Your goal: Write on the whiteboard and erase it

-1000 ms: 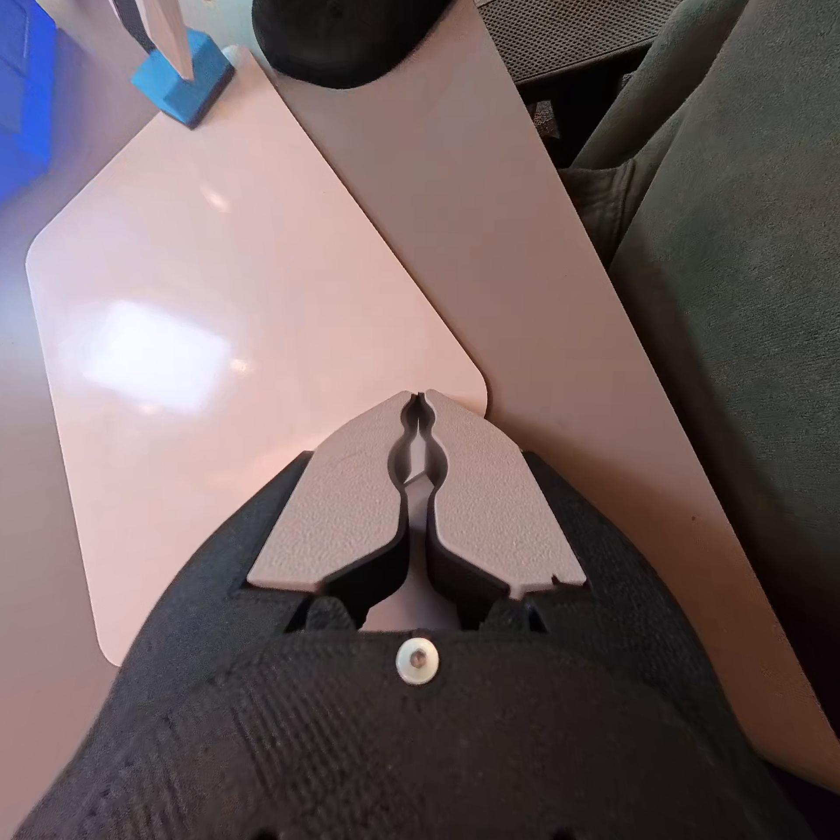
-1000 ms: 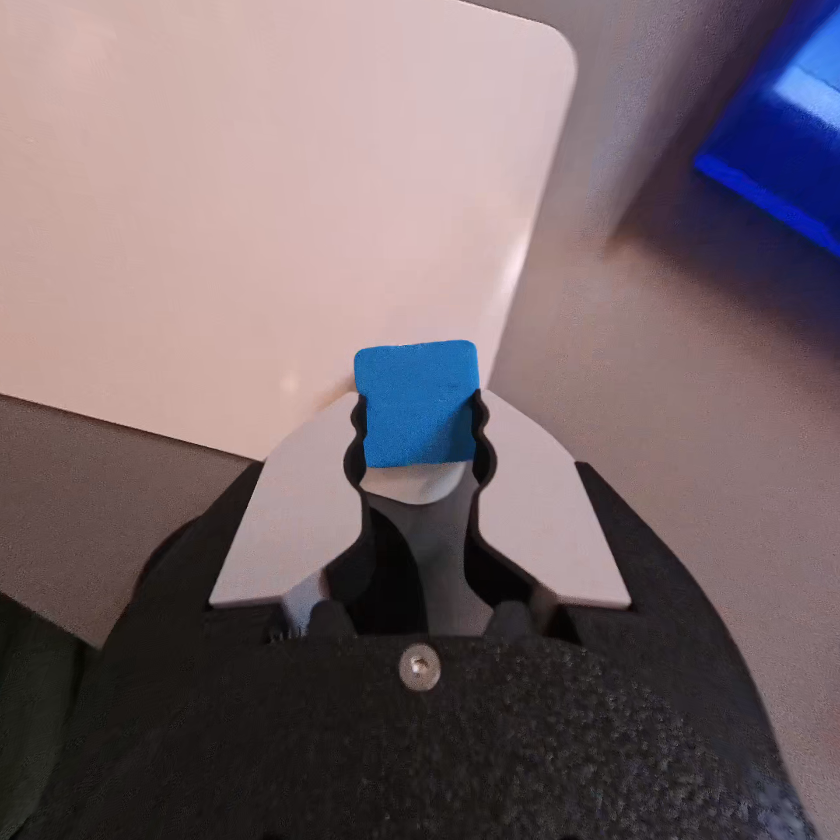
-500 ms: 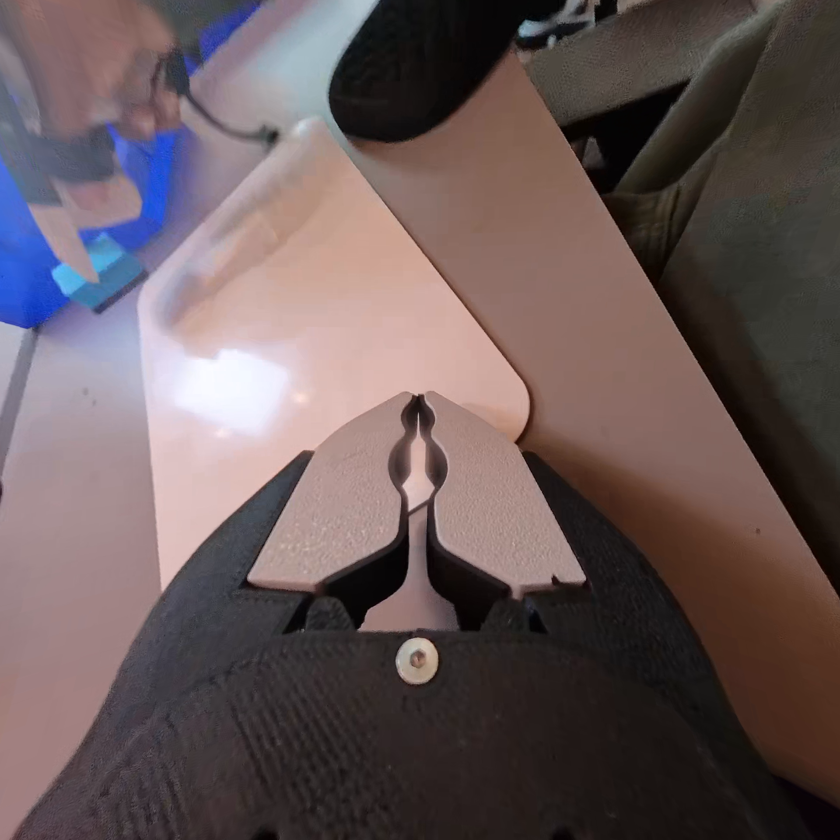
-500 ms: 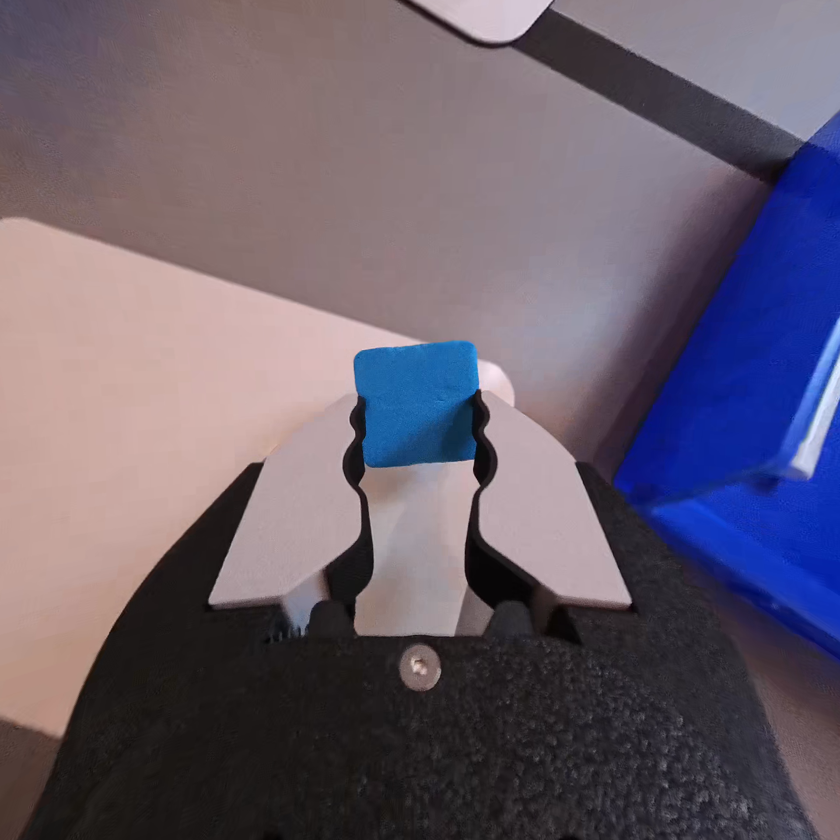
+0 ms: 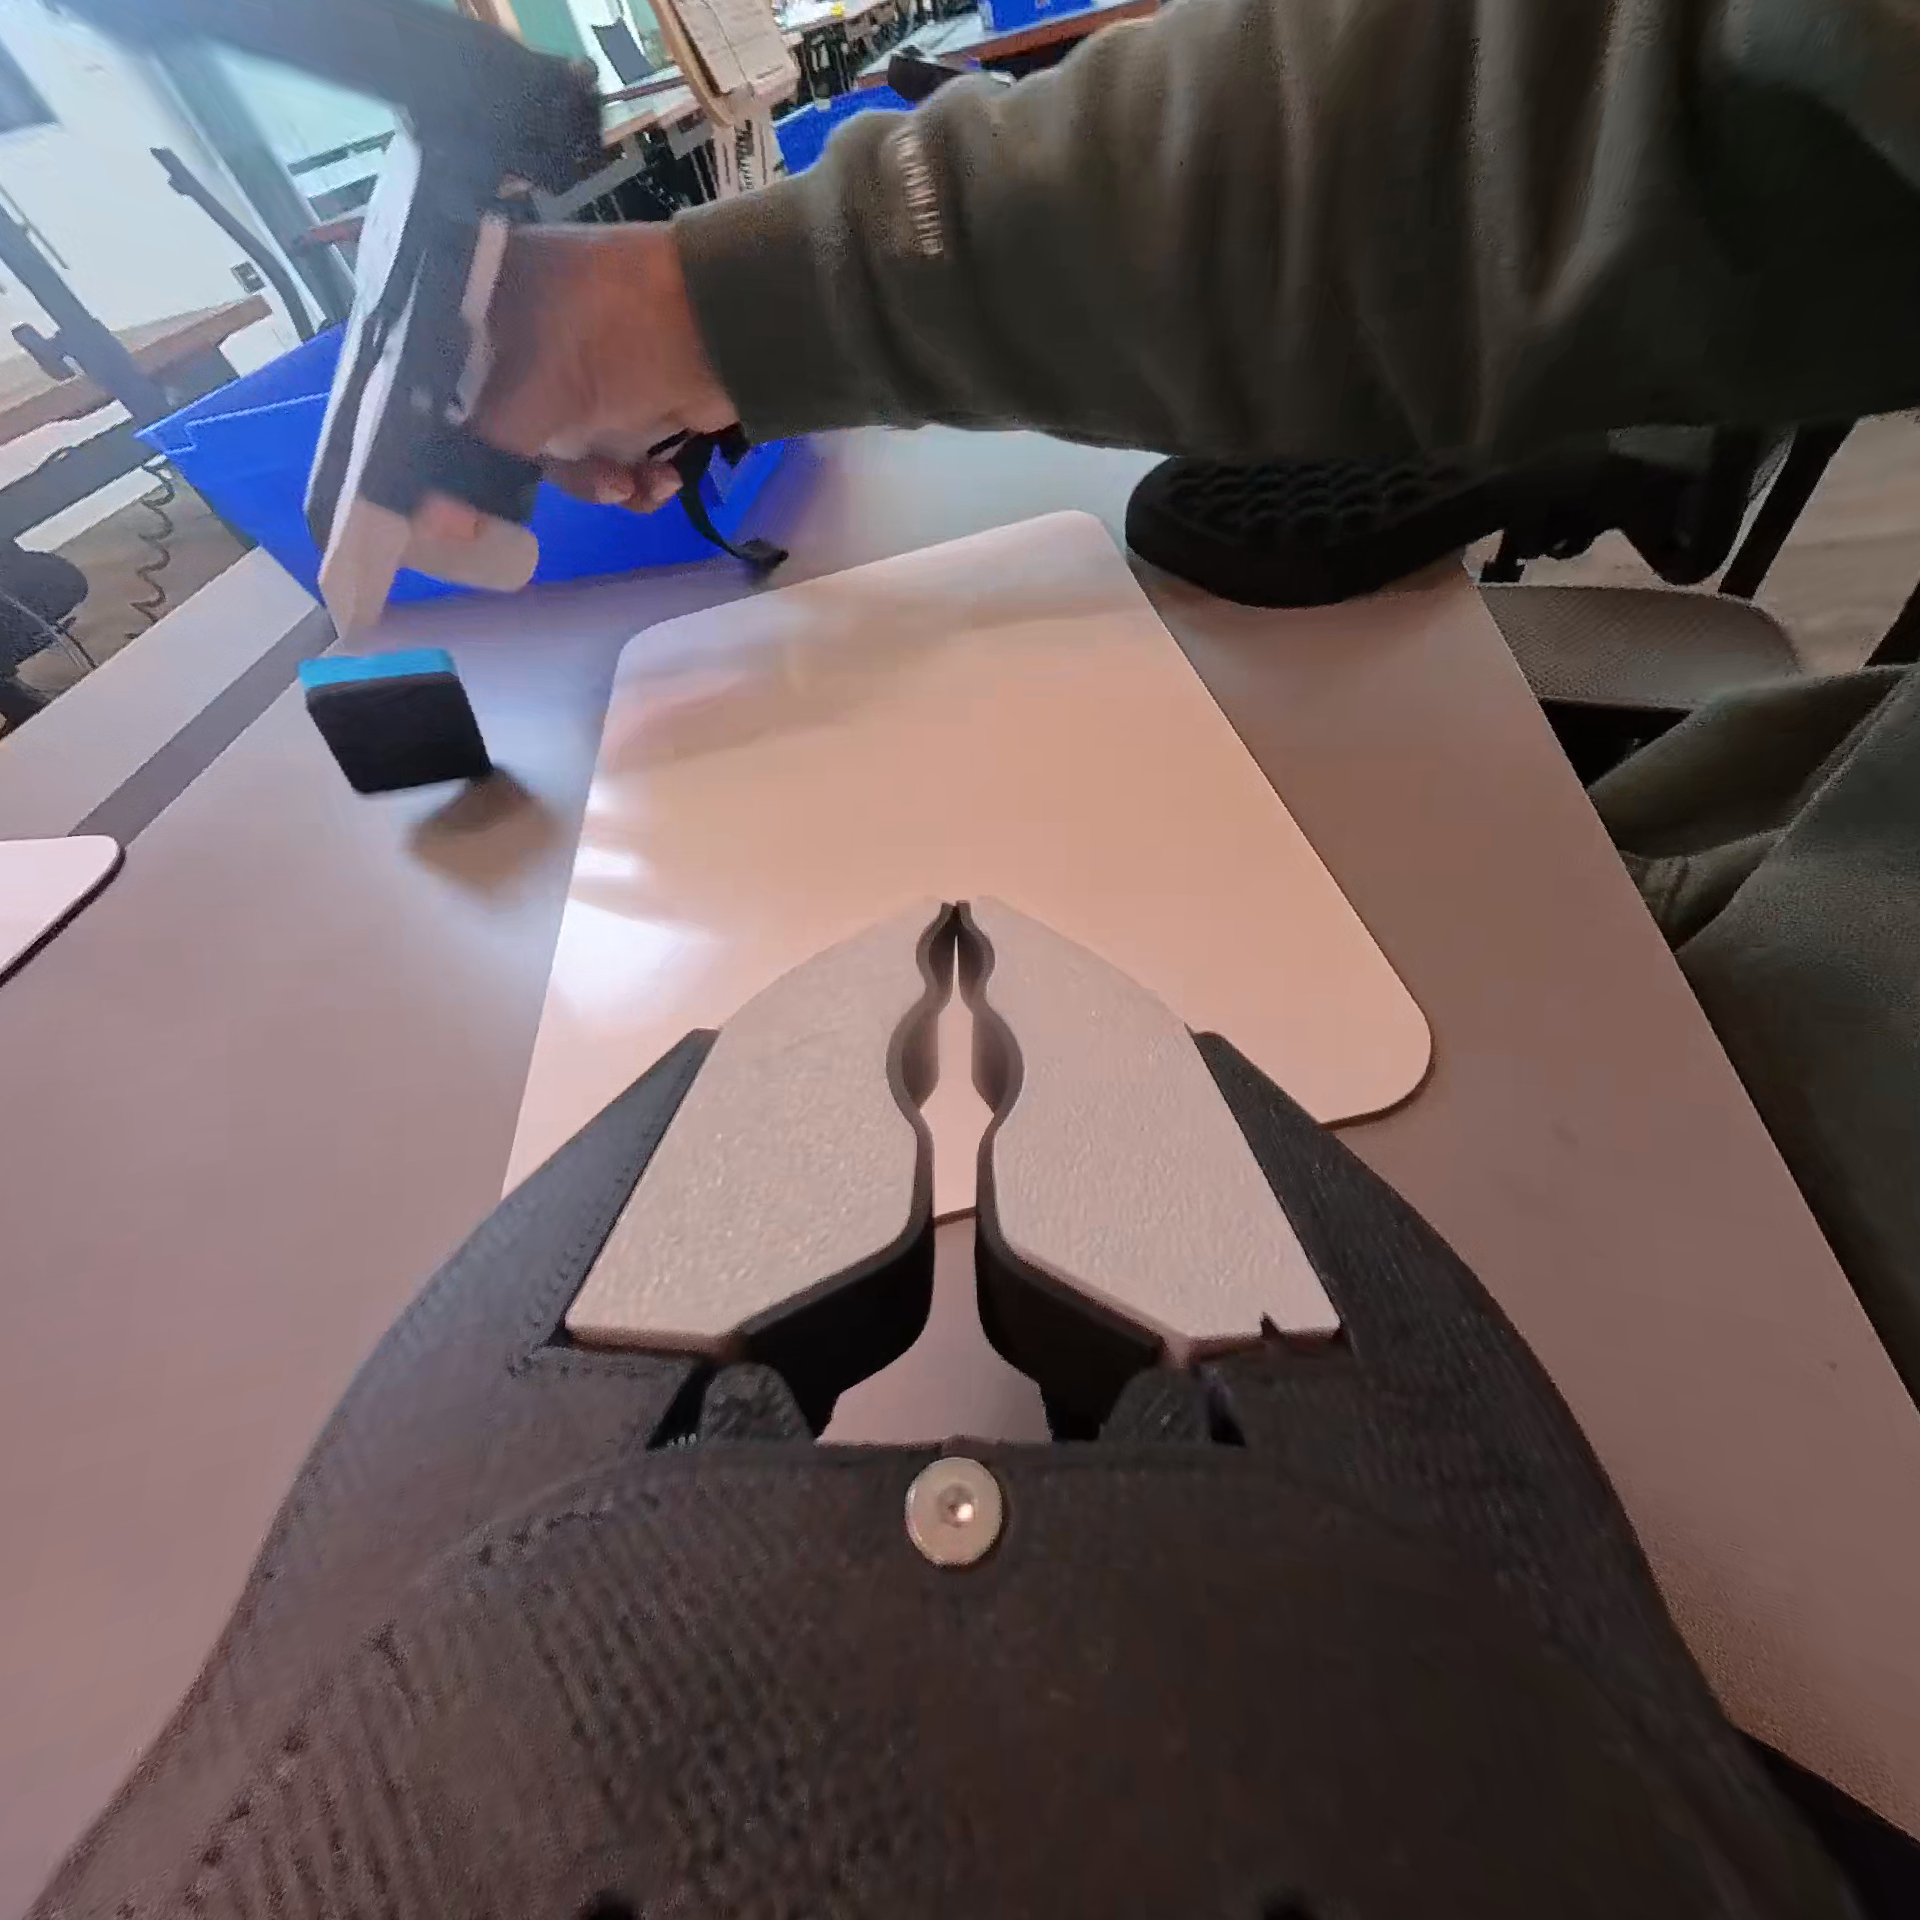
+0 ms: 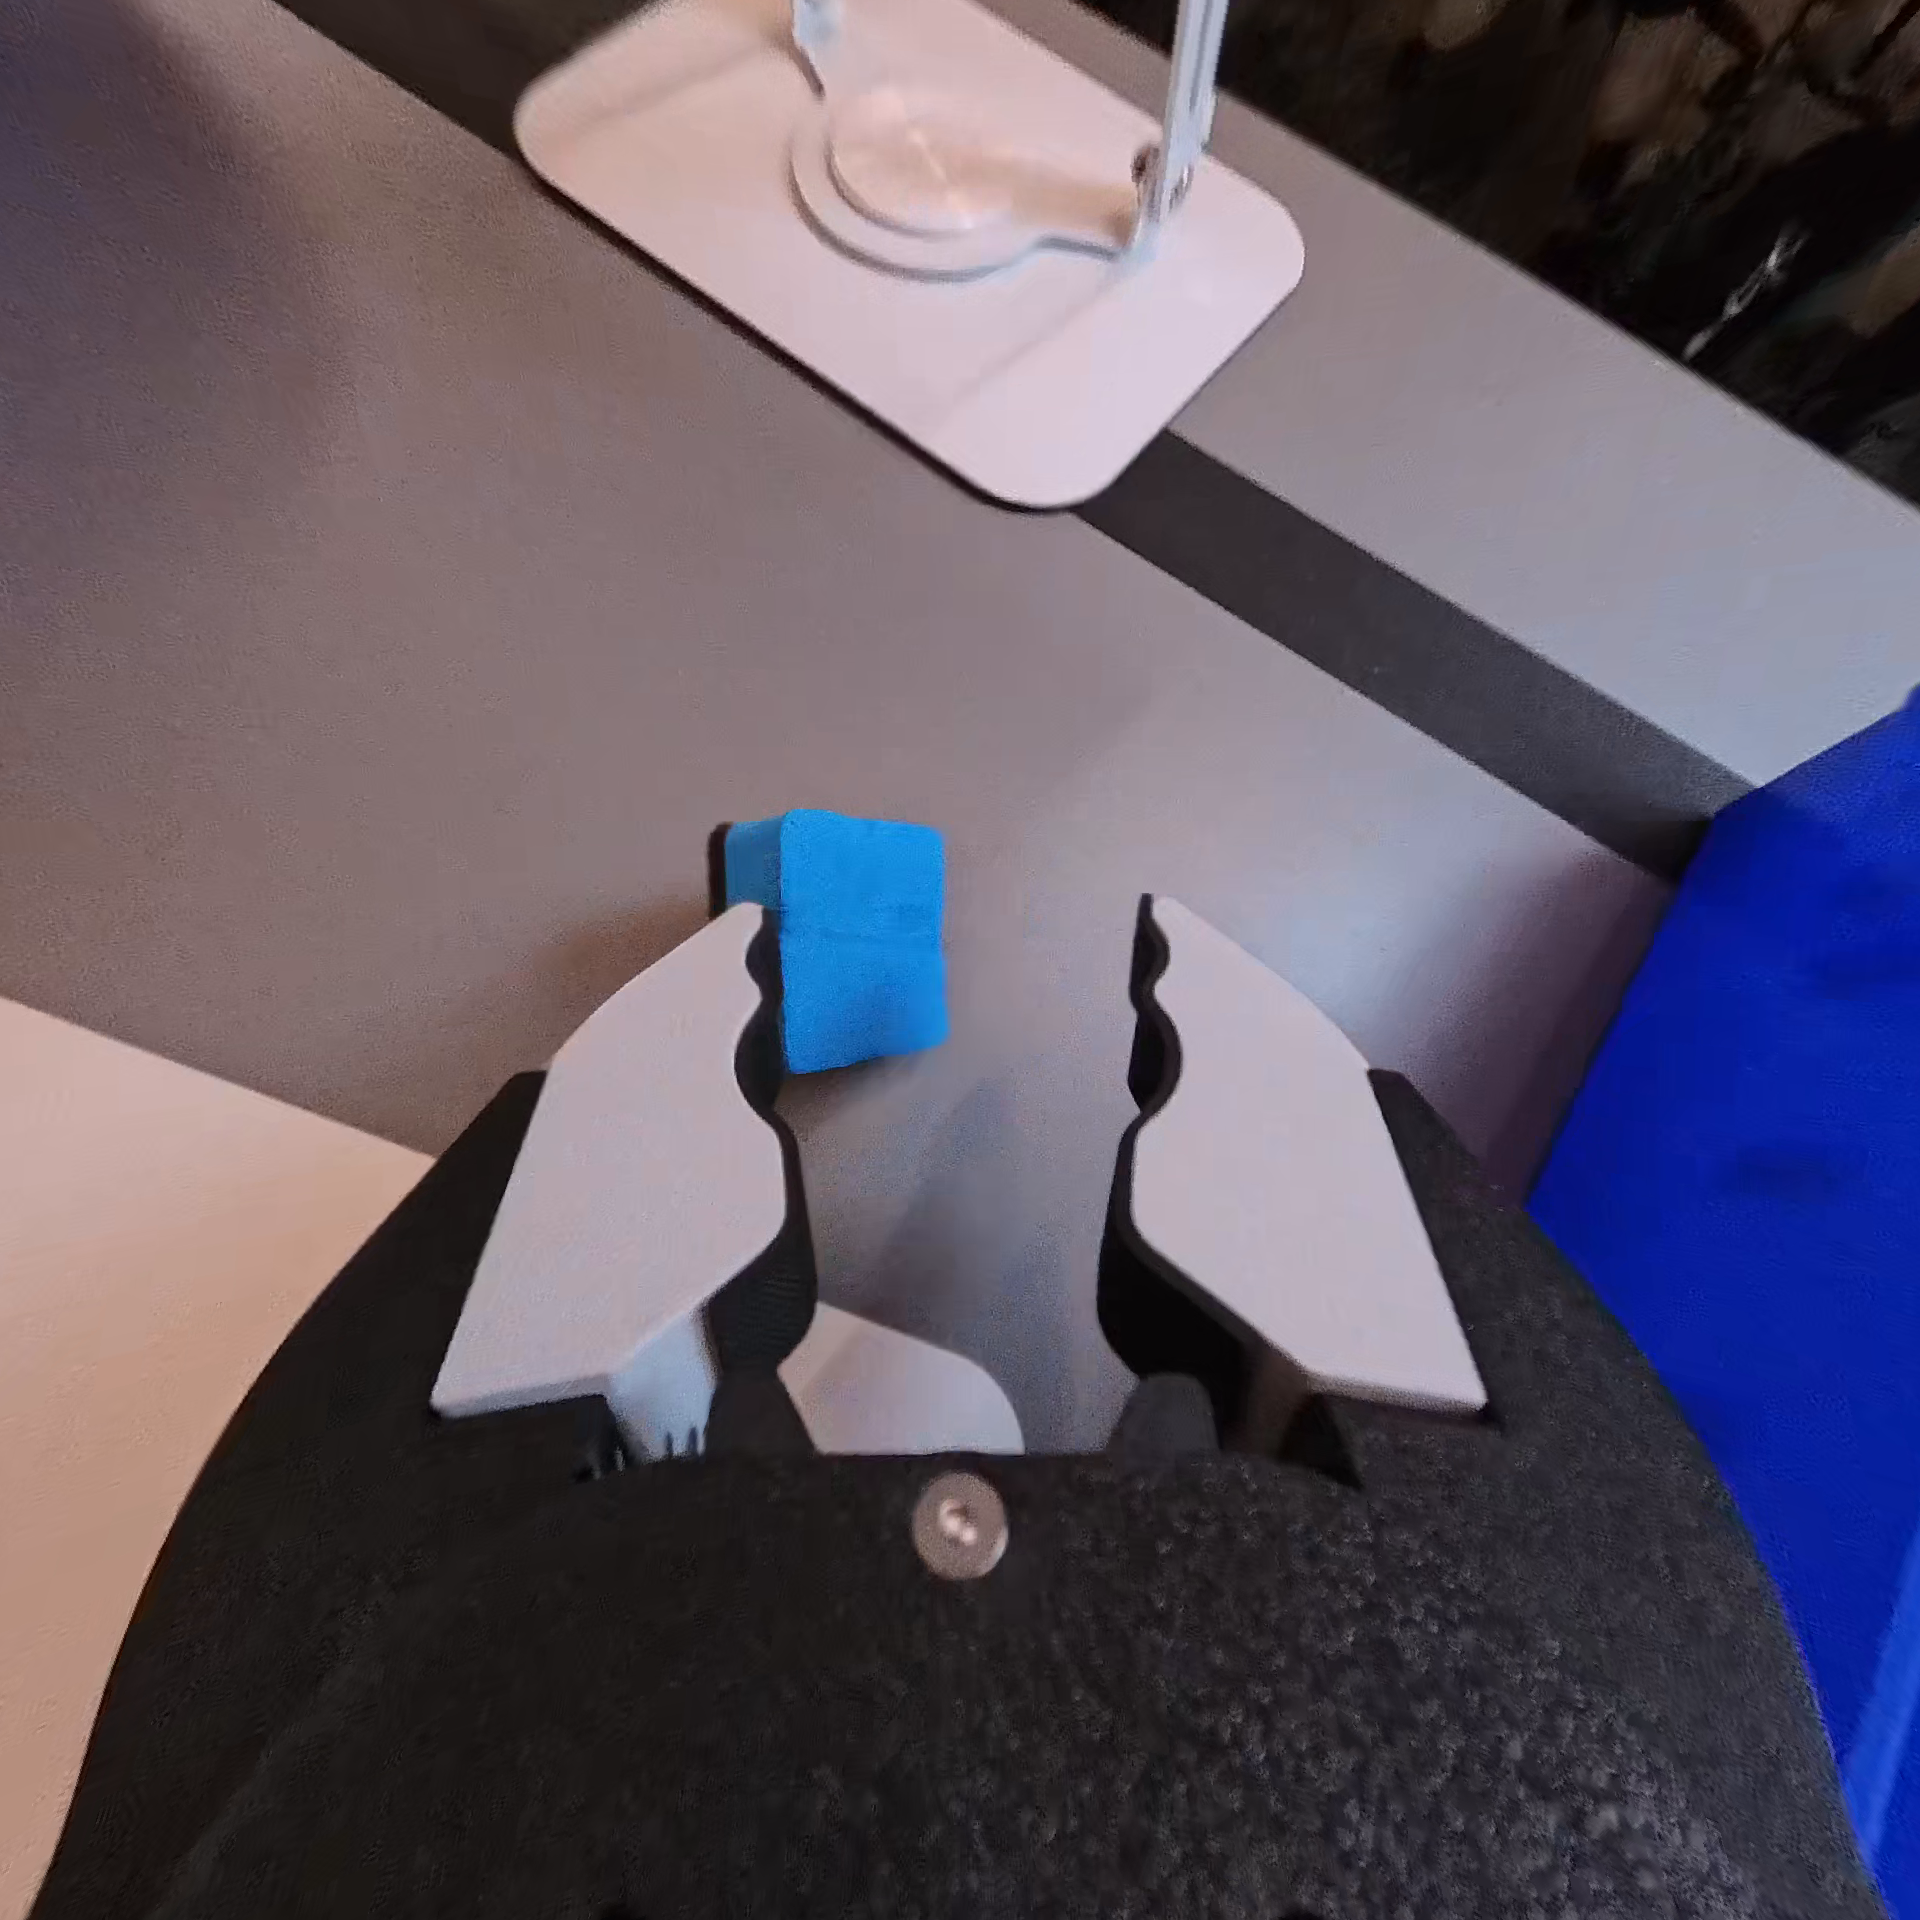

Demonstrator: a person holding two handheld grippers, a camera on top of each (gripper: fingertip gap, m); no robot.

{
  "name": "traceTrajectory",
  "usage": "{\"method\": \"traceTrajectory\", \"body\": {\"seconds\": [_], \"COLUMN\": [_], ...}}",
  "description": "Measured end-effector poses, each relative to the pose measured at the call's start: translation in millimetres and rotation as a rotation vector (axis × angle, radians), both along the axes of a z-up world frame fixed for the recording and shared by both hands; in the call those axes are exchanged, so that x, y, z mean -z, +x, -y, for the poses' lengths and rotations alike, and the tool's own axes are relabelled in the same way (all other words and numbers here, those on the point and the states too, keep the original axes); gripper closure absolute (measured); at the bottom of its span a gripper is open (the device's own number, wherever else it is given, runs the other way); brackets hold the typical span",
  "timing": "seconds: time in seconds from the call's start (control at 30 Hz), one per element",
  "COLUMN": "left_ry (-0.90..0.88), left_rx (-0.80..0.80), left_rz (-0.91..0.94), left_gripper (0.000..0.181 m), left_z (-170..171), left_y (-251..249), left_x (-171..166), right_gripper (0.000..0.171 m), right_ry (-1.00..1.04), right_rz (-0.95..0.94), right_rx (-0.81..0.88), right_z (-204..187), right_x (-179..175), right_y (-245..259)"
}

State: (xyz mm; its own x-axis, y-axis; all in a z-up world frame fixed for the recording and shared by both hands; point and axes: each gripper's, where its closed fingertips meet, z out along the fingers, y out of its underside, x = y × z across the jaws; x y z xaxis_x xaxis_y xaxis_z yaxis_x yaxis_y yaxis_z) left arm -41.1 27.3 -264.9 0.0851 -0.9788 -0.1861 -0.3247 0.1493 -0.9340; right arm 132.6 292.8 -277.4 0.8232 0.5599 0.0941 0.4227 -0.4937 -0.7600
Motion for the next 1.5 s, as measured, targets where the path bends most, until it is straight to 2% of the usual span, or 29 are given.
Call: {"method": "traceTrajectory", "body": {"seconds": [0.1,0.2,0.37,0.53,0.7,0.83,0.9,0.93,0.97,1.07,1.17,1.27,1.4,1.5], "left_ry": [-0.024,-0.045,-0.008,-0.014,-0.025,-0.026,-0.008,0.003,0.01,0.0,-0.017,-0.011,0.014,-0.017], "left_rx": [-0.028,-0.053,-0.129,-0.25,-0.352,-0.375,-0.381,-0.384,-0.385,-0.388,-0.387,-0.389,-0.429,-0.527], "left_rz": [0.015,0.035,0.09,0.117,0.131,0.114,0.099,0.097,0.1,0.11,0.105,0.109,0.139,0.201], "left_gripper": [0.173,0.165,0.158,0.16,0.162,0.163,0.163,0.163,0.164,0.165,0.165,0.165,0.165,0.166], "left_z": [-7,-13,-34,-73,-102,-106,-105,-105,-105,-108,-110,-111,-118,-139], "left_y": [-1,-2,-15,-39,-56,-58,-58,-59,-60,-63,-64,-64,-73,-98], "left_x": [-1,-4,-20,-24,-19,-10,-8,-8,-9,-9,-5,-6,-17,-38], "right_gripper": [0.094,0.088,0.089,0.093,0.096,0.094,0.099,0.107,0.116,0.123,0.123,0.118,0.103,0.103], "right_ry": [0.103,0.162,0.171,0.103,0.013,0.052,0.015,0.012,0.013,0.009,0.002,-0.014,0.038,0.143], "right_rz": [-0.061,-0.048,-0.028,-0.032,-0.023,0.166,0.159,0.161,0.186,0.229,0.191,0.143,0.096,-0.012], "right_rx": [-0.06,-0.113,-0.222,-0.274,-0.326,-0.396,-0.374,-0.354,-0.332,-0.186,-0.021,0.032,0.008,-0.057], "right_z": [25,55,100,117,109,88,77,70,63,34,3,-4,1,16], "right_x": [-35,-49,-37,-7,26,45,47,46,45,45,45,44,25,-20], "right_y": [-19,-37,-57,-53,-77,-106,-114,-113,-107,-71,-19,12,18,6]}}
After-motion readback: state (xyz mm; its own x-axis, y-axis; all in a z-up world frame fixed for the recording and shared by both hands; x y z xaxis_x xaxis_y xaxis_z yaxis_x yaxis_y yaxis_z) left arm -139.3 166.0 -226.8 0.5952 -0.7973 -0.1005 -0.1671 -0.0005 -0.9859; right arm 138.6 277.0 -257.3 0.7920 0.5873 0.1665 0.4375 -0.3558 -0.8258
